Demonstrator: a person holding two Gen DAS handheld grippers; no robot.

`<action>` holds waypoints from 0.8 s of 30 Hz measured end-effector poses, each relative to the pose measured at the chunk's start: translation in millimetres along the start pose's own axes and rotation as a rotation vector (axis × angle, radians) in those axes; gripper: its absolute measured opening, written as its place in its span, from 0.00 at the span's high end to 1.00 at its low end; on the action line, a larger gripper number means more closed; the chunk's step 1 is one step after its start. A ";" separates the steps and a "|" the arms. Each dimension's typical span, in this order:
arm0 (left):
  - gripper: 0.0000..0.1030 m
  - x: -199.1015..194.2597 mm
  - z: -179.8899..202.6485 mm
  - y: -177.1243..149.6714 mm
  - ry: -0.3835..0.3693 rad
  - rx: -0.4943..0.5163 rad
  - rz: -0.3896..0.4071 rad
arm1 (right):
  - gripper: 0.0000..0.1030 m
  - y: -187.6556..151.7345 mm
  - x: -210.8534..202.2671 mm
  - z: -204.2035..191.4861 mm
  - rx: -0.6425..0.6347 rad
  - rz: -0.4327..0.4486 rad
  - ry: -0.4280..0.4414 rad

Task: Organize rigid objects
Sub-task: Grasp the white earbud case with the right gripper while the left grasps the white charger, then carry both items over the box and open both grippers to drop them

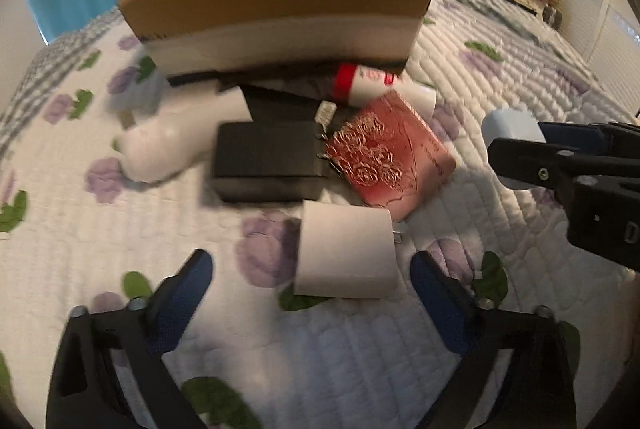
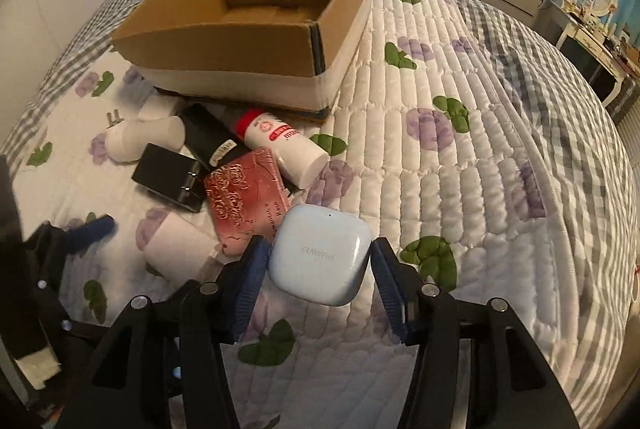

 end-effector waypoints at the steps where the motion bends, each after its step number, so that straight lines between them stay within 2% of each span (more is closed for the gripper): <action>1: 0.22 3.8 1.2 -0.5 -0.007 -0.003 -0.013 | 0.48 -0.5 1.8 0.5 0.005 0.003 0.004; 4: 0.29 12.2 3.6 0.1 -0.011 -0.001 -0.025 | 0.48 -0.7 1.6 0.6 0.007 0.004 0.015; 7: 0.49 8.3 11.1 1.9 -0.061 0.025 -0.009 | 0.48 -1.2 -0.6 0.8 0.009 0.012 0.019; 12: 0.50 -4.8 11.1 3.1 -0.069 0.037 0.007 | 0.48 0.9 -10.9 0.9 0.014 0.042 0.012; 18: 0.50 -57.7 -6.1 23.7 -0.067 0.021 0.112 | 0.48 8.2 -41.7 -7.3 0.000 0.118 0.005; 24: 0.50 -117.1 -34.3 62.0 -0.038 0.007 0.223 | 0.48 27.9 -82.9 -22.8 -0.028 0.191 -0.010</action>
Point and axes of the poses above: each gripper's, at about its wrist camera, not at the fingertips, and x roughly the way its jaws point, z to its right, y to its top, the point moved 7 cm from there along x, roughly the way its jaws point
